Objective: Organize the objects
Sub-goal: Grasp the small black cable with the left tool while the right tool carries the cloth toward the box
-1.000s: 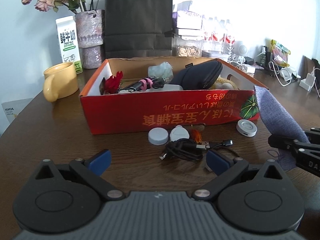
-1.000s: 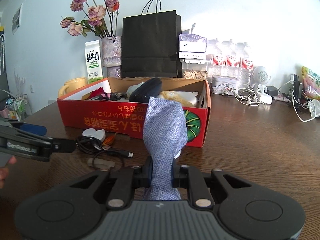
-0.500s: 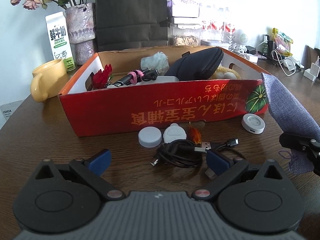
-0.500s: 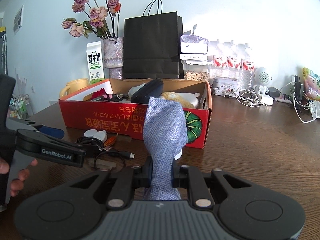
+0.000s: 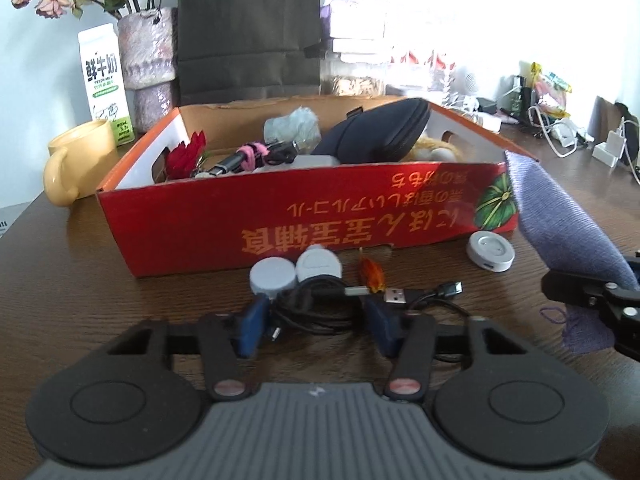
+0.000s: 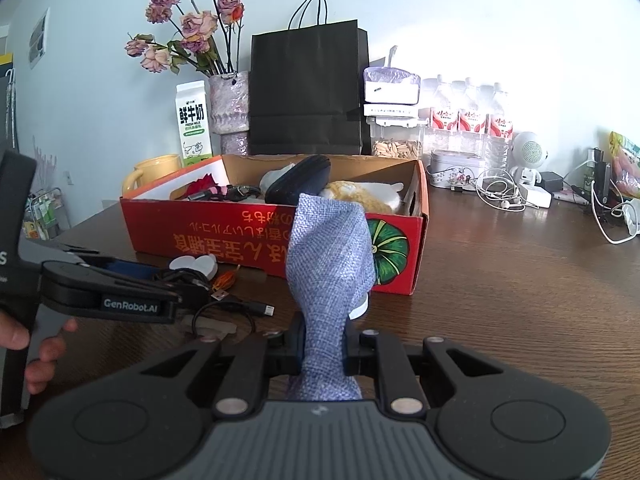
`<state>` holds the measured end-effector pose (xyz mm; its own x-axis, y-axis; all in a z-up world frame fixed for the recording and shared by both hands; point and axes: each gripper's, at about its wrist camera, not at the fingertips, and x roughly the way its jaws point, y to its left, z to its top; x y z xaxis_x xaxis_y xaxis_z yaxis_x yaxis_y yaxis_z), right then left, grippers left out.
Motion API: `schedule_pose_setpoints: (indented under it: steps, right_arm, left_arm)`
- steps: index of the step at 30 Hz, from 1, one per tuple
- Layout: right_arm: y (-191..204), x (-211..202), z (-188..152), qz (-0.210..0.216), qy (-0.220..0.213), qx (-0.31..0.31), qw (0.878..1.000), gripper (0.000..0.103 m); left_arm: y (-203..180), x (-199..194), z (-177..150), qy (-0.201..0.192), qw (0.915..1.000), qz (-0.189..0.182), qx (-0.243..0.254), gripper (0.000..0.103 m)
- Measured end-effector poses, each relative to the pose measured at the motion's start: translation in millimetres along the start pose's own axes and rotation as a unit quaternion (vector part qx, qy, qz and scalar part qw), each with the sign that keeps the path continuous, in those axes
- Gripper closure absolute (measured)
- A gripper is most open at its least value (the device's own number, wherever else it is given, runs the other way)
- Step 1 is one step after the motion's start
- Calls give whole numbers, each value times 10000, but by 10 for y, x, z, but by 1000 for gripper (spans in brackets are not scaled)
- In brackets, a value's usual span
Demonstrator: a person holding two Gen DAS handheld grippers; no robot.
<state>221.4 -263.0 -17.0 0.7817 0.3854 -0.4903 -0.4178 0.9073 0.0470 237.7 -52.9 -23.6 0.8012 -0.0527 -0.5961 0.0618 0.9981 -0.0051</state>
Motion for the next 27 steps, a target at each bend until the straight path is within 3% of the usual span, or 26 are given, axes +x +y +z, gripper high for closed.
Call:
schedule_pose_setpoints:
  steps: [7, 27]
  right_arm:
    - [-6, -7, -13, -25, -8, 23, 10000, 88]
    - [183, -5, 119, 43, -185, -223, 9996, 89]
  left_arm:
    - [64, -49, -6, -120, 9996, -105, -251, 53]
    - [100, -424, 27, -661, 9972, -168, -310, 54]
